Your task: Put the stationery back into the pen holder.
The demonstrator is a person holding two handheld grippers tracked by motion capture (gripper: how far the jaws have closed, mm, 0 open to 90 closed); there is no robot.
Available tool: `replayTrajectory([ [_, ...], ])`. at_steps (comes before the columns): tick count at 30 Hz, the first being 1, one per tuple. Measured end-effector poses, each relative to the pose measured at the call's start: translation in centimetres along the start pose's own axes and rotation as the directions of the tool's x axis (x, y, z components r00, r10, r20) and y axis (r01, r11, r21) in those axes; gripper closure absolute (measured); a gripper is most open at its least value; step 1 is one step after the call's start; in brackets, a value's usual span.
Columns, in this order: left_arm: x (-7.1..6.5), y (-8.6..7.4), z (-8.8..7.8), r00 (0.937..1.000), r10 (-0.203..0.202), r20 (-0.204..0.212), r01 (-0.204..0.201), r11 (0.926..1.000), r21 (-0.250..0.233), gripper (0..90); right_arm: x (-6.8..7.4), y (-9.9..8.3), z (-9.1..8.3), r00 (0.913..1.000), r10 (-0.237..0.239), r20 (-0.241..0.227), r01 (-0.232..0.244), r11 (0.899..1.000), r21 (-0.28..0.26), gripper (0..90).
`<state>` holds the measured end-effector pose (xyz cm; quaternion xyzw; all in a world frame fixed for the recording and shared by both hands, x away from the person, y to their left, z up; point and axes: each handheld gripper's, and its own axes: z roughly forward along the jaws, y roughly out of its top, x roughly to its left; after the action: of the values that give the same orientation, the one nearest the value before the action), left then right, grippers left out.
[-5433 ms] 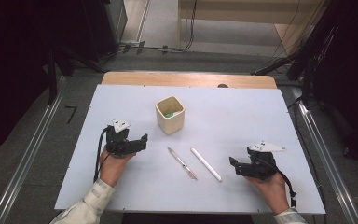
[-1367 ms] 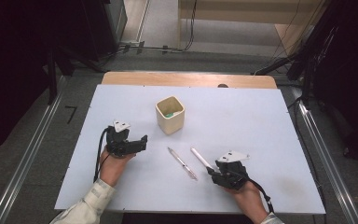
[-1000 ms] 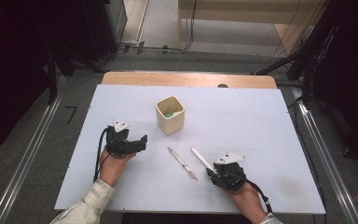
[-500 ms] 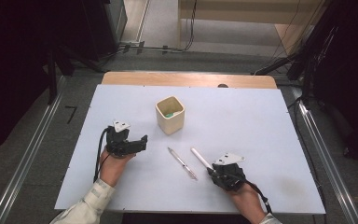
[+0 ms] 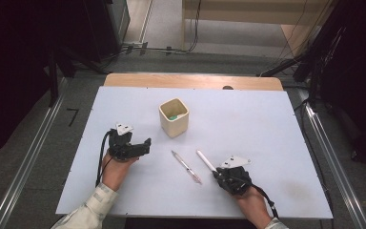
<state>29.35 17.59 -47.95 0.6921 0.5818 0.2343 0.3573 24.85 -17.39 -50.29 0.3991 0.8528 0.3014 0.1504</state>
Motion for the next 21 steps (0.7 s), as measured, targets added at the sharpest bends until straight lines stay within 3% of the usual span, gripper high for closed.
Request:
replayTrajectory([
  [11,-0.2,0.03,-0.17,1.0,0.002,0.01,-0.002,1.0,-0.007,13.4,-0.1,0.08,-0.08,1.0,0.005,-0.008,-0.005,1.0,-0.005,76.7],
  [21,-0.8,0.06,-0.51,0.9993,0.006,0.037,-0.006,1.0,-0.007,13.5,-0.23,0.38,-0.82,0.9999,0.011,0.0,-0.011,0.998,-0.067,76.7],
])
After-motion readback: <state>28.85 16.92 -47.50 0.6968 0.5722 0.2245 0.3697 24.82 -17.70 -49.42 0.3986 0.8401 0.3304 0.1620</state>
